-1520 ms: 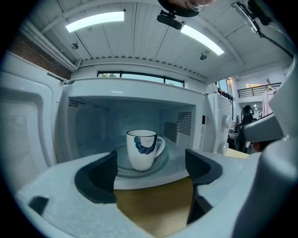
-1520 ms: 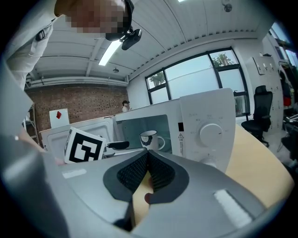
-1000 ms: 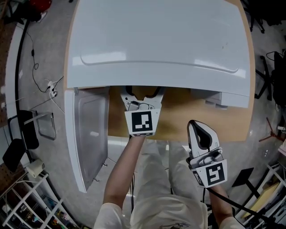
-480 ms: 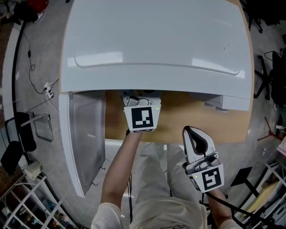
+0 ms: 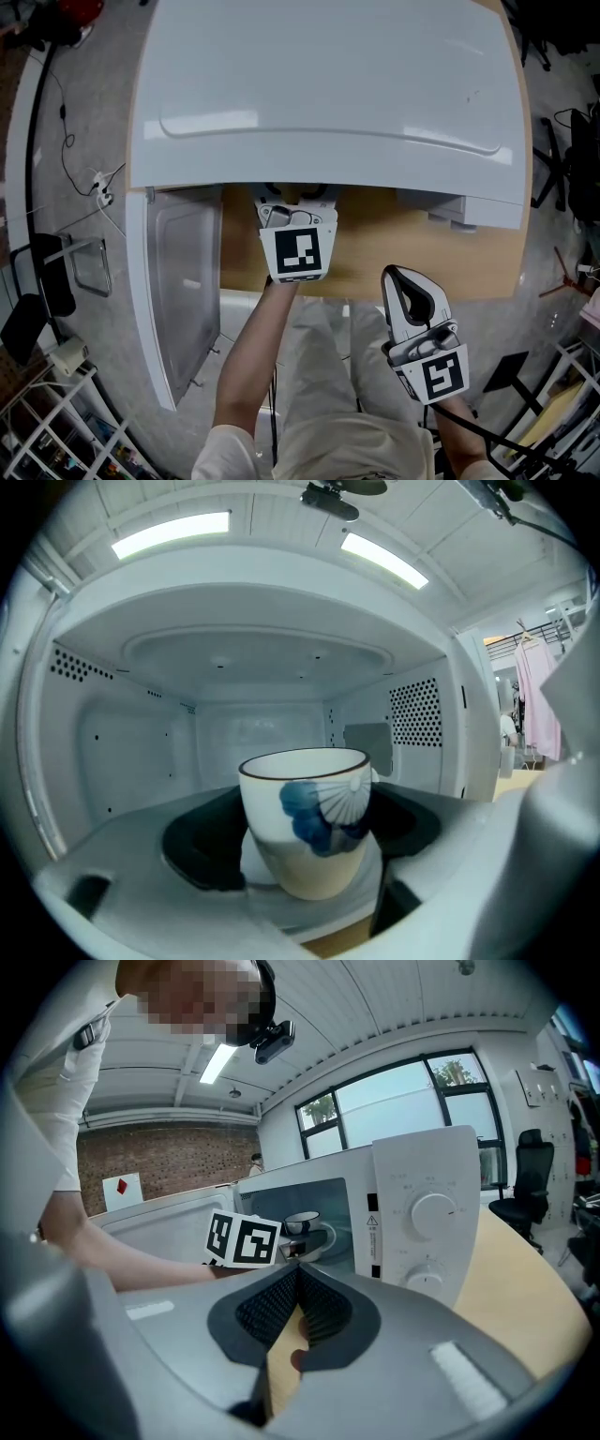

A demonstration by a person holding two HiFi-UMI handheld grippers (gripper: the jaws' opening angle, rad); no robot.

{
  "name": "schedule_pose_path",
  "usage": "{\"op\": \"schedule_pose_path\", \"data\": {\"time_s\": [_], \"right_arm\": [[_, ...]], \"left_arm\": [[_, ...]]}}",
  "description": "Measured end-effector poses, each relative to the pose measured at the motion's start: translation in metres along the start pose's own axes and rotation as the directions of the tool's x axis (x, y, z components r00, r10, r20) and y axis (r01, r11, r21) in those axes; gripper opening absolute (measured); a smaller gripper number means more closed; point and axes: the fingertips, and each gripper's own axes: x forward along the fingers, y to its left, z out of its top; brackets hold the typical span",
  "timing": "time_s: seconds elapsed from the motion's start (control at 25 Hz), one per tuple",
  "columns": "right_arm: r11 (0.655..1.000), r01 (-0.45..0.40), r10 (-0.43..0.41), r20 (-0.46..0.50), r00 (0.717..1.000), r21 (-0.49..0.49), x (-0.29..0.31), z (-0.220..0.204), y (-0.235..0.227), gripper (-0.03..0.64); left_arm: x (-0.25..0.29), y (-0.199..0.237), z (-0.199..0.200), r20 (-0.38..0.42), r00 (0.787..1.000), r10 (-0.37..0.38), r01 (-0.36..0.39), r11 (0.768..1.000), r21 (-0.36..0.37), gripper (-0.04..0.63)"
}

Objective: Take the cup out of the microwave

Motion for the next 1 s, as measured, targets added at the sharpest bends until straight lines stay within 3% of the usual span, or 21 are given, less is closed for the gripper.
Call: {"op": "schedule_pose_path", "data": {"time_s": [0.24, 0.56, 1.0], "right_arm": [[1.000, 0.008, -0.008, 0.021, 1.000, -0.021, -0.007, 0.010, -0.001, 0.006], [0.998, 0.010, -0.008, 0.031, 0.999, -0.057, -0.019, 0.028, 0.004, 0.006], [0.998, 0.008, -0.002, 0.090, 0.996, -0.066, -0.041, 0.062, 0.019, 0.006]], "left_arm": [[-0.016, -0.006, 0.027, 0.091, 0.996, -0.011, 0.007, 0.999, 0.040, 0.386], [-0.055, -0.022, 0.046, 0.068, 0.997, -0.035, 0.028, 0.993, 0.112, 0.385], [-0.134, -0.046, 0.076, 0.007, 0.999, -0.044, 0.043, 0.987, 0.158, 0.386]]}}
